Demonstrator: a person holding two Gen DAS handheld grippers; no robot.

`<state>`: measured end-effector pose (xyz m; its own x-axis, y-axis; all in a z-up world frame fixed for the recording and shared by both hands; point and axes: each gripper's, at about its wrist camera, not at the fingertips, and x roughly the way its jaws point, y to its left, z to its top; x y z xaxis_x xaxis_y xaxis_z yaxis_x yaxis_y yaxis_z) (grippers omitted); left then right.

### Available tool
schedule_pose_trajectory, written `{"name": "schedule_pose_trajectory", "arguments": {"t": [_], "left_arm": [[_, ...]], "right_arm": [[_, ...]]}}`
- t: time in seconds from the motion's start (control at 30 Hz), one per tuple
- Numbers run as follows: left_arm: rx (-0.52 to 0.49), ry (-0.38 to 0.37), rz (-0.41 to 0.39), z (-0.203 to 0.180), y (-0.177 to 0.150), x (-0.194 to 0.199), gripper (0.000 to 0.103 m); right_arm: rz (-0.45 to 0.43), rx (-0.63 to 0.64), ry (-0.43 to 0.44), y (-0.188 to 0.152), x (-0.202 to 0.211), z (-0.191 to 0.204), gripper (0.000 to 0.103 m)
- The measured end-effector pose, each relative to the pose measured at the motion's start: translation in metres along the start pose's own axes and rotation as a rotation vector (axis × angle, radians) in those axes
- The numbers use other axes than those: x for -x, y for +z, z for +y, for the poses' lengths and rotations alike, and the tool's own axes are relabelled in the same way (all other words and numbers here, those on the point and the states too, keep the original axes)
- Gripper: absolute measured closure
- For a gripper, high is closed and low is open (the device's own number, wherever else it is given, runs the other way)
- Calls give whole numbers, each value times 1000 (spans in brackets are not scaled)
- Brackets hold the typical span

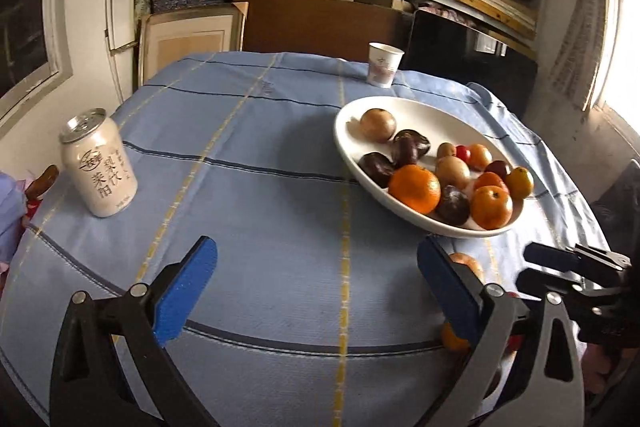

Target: Organize fruits

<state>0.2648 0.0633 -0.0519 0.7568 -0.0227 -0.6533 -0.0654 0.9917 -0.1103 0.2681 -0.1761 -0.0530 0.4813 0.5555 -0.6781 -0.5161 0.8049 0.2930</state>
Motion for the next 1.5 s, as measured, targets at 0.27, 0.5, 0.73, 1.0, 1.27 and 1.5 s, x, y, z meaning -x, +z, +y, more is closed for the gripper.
{"name": "schedule_pose_trajectory", "arguments": {"t": [0.27,0.5,0.73,1.0,1.27,1.5], "left_arm": [[28,-18,49,3,-2,-7,5],[22,-11,68,2,-4,-13,5],[26,-13,86,3,-5,-16,5],[18,-16,92,0,-7,-17,5],[3,-12,105,-4,-9,-18,5],[1,-7,117,-4,-10,-21,5]], "right_arm": [[35,4,2,-25,20,-5,51],[101,80,1,-43,16,9,52],[141,95,-13,-47,8,13,59],[148,96,-22,-48,6,12,59],[150,103,-34,-48,5,13,59],[155,103,-20,-48,3,13,72]]}}
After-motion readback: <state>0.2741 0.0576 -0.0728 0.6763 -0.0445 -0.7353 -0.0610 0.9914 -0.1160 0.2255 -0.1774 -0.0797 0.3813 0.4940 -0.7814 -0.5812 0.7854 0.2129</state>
